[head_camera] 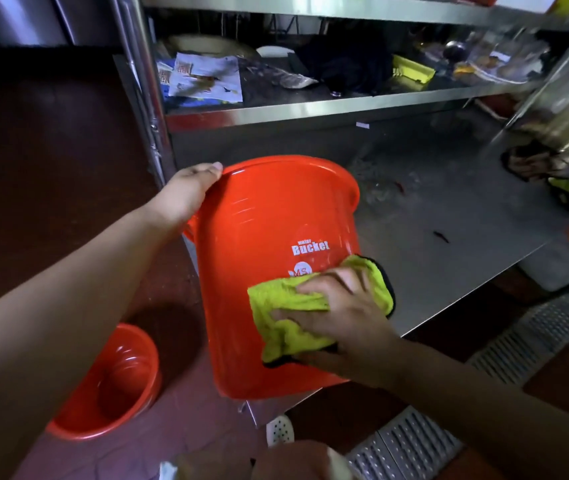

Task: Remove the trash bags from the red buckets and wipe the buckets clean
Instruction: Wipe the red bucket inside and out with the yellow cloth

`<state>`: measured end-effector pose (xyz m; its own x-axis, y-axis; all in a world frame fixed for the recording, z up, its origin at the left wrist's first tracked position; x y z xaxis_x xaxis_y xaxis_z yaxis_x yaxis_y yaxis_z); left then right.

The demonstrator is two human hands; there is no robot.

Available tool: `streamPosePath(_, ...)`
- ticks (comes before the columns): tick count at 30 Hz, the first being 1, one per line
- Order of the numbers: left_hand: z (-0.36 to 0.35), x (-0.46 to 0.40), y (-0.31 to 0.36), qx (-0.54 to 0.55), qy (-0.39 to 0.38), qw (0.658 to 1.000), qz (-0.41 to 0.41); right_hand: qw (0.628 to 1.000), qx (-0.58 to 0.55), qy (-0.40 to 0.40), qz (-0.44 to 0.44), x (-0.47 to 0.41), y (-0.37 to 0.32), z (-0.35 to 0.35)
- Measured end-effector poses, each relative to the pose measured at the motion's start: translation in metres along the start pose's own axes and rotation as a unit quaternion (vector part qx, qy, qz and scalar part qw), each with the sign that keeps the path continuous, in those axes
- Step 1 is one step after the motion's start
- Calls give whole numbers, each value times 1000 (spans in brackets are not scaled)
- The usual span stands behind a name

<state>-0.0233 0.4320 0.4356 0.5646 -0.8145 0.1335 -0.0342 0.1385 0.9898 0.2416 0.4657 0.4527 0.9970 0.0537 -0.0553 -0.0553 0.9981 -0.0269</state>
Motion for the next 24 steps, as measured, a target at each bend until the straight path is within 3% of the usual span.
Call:
streamPosePath(5, -6, 5, 5, -69, 8, 998, -7, 999, 14, 19, -31, -45, 13, 13)
streamPosePath(12, -5, 24, -7, -7, 58, 998, -15, 991, 24, 82, -106, -109, 46, 34)
streamPosePath(18, 0, 39, -20, 21, 65, 998, -6, 952, -184, 146, -195, -99, 116, 33)
streamPosePath(24, 1, 46, -21, 37, 64, 997, -7, 865, -379, 177, -279, -72, 160, 16)
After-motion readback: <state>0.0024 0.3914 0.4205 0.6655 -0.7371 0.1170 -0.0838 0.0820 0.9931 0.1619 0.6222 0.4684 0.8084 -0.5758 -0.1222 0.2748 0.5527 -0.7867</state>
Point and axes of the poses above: each hand's wrist, its own x-axis away from the middle knuckle, its own z-axis out of the back of the hand, y = z × x, the point moved 7 cm from there along -x, towards the middle knuckle, and after that the axes turned 12 degrees about -y, right-handed, at the moved point
